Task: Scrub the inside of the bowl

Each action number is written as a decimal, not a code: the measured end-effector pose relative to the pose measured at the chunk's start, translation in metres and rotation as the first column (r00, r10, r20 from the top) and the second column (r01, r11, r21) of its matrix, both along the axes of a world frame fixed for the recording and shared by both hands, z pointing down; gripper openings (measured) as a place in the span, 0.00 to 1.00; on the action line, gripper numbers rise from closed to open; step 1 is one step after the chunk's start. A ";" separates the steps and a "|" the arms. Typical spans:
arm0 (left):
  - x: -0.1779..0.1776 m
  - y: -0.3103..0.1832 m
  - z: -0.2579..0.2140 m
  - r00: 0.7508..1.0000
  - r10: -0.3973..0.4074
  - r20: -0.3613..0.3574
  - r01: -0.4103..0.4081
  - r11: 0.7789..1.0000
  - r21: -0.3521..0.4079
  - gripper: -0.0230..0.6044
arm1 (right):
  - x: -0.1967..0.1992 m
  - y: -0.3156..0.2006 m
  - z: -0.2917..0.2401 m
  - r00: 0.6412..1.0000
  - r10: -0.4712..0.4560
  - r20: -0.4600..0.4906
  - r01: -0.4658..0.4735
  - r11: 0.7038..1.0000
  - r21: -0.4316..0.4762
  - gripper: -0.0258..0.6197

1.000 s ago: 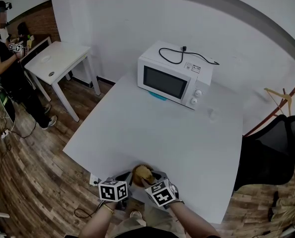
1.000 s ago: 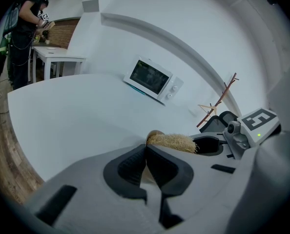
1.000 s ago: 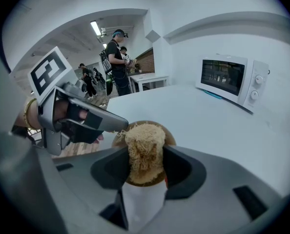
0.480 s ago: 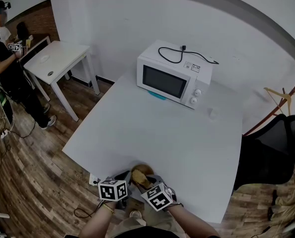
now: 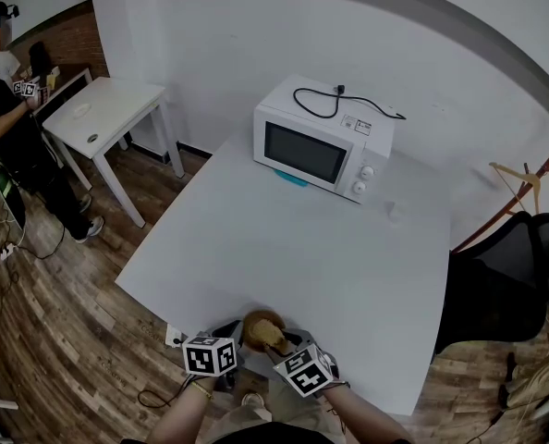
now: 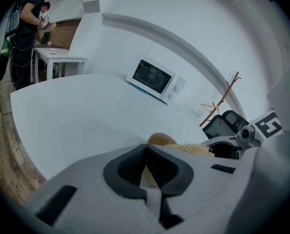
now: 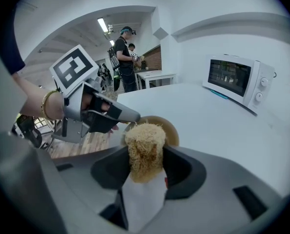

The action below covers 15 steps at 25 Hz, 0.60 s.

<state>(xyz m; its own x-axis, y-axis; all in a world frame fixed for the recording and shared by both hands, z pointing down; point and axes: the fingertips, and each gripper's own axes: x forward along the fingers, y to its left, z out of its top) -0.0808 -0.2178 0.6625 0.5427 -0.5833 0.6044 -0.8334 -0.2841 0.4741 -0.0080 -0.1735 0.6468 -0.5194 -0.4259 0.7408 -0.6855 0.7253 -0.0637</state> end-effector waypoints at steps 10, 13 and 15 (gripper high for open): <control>-0.002 0.000 0.005 1.000 0.000 0.005 0.000 1.000 -0.009 0.07 | 0.015 -0.011 -0.004 0.996 0.087 -0.005 -0.087 0.996 0.028 0.33; -0.003 -0.001 0.007 1.000 -0.003 0.013 0.003 1.000 -0.016 0.07 | 0.012 -0.012 -0.007 0.996 0.093 0.005 -0.093 0.995 0.039 0.33; -0.003 -0.001 0.007 1.000 -0.006 0.016 0.006 1.000 -0.020 0.07 | 0.012 -0.013 -0.012 0.994 0.105 0.023 -0.107 0.992 0.060 0.33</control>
<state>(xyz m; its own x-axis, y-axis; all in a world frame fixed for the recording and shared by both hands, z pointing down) -0.0840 -0.2187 0.6698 0.5291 -0.5741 0.6249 -0.8427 -0.2692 0.4662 0.0037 -0.1862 0.6348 -0.4832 -0.5234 0.7019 -0.7578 0.6515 -0.0359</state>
